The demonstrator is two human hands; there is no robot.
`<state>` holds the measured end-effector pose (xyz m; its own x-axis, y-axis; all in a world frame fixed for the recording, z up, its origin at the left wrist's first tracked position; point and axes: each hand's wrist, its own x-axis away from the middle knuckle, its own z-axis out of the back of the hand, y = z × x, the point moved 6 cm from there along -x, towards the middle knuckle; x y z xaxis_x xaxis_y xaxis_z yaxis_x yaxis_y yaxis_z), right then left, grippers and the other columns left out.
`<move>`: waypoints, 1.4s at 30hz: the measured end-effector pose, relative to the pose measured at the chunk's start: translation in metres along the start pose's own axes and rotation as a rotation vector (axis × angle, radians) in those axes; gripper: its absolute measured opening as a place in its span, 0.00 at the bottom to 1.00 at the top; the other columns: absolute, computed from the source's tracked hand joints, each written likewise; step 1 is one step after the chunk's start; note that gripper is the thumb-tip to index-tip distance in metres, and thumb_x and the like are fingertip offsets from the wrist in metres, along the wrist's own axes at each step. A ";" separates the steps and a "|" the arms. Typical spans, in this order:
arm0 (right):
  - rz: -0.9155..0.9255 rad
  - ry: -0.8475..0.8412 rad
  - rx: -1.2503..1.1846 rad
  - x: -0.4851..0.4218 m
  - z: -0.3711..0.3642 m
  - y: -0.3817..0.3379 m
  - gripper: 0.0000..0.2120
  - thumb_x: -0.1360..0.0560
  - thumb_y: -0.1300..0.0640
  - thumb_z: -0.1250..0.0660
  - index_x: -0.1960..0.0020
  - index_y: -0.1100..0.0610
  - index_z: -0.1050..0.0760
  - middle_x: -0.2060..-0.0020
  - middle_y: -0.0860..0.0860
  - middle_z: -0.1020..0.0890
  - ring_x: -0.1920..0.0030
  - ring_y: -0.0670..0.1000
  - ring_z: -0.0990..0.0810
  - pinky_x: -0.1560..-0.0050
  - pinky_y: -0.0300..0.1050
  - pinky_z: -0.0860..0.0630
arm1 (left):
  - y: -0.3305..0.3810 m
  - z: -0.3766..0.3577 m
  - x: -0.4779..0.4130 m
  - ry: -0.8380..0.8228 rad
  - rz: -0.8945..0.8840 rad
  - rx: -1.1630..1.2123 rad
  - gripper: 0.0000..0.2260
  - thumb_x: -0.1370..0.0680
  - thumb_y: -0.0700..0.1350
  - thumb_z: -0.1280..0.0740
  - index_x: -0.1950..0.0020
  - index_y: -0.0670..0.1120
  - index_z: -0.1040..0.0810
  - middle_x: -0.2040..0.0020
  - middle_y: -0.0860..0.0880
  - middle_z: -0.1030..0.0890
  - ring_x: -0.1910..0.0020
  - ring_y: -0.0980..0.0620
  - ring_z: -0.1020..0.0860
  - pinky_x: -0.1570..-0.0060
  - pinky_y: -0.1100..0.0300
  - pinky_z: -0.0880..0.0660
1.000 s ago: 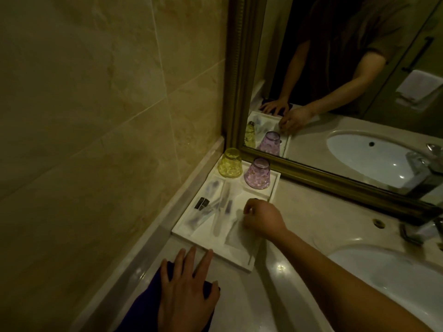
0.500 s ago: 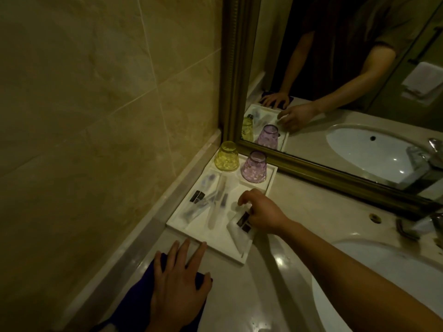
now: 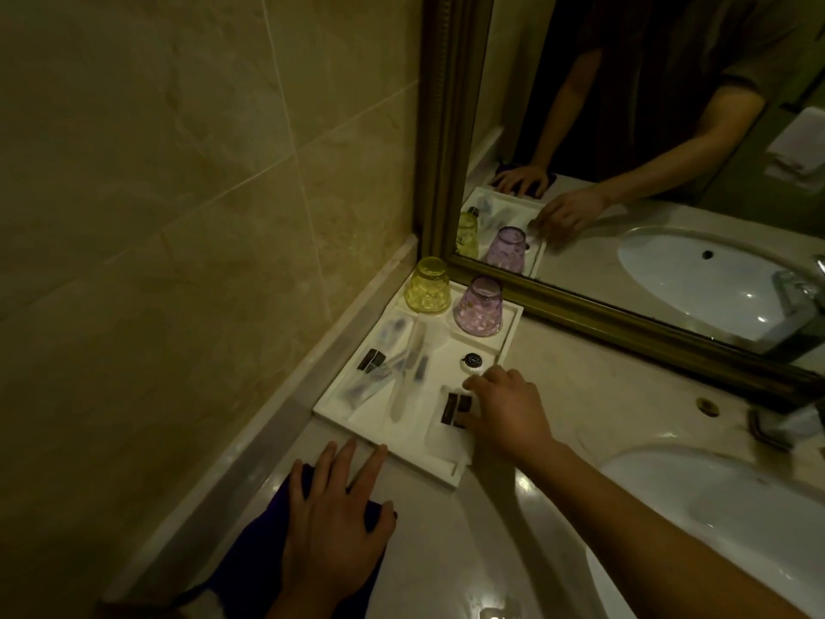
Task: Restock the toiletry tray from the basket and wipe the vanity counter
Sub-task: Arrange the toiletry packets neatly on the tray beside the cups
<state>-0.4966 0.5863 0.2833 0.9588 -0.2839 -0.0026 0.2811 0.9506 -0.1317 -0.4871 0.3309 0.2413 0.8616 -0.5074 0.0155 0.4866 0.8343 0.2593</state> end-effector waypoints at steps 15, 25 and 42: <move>0.156 0.049 -0.041 0.021 -0.008 -0.005 0.17 0.26 0.41 0.37 0.40 0.45 0.22 0.41 0.44 0.22 0.42 0.51 0.29 0.44 0.47 0.31 | 0.000 0.000 0.001 -0.007 -0.003 -0.002 0.31 0.28 0.63 0.40 0.25 0.60 0.38 0.27 0.48 0.30 0.26 0.44 0.36 0.30 0.37 0.46; -0.029 0.105 -0.065 -0.048 0.017 0.017 0.16 0.23 0.50 0.35 0.36 0.50 0.23 0.43 0.51 0.21 0.45 0.55 0.27 0.48 0.49 0.28 | 0.001 0.001 0.002 -0.020 -0.002 0.037 0.31 0.29 0.61 0.38 0.25 0.61 0.36 0.29 0.48 0.28 0.28 0.44 0.33 0.30 0.36 0.44; 0.378 0.023 -0.008 -0.004 -0.003 -0.044 0.15 0.25 0.47 0.35 0.39 0.46 0.22 0.39 0.50 0.23 0.44 0.55 0.26 0.48 0.50 0.28 | 0.003 0.004 0.002 0.018 -0.022 0.063 0.31 0.31 0.60 0.35 0.28 0.59 0.31 0.31 0.47 0.26 0.30 0.44 0.31 0.32 0.37 0.42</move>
<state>-0.5134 0.5449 0.2860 0.9937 0.0841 -0.0746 -0.0930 0.9878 -0.1252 -0.4845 0.3314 0.2463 0.8533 -0.5213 -0.0077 0.4961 0.8073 0.3196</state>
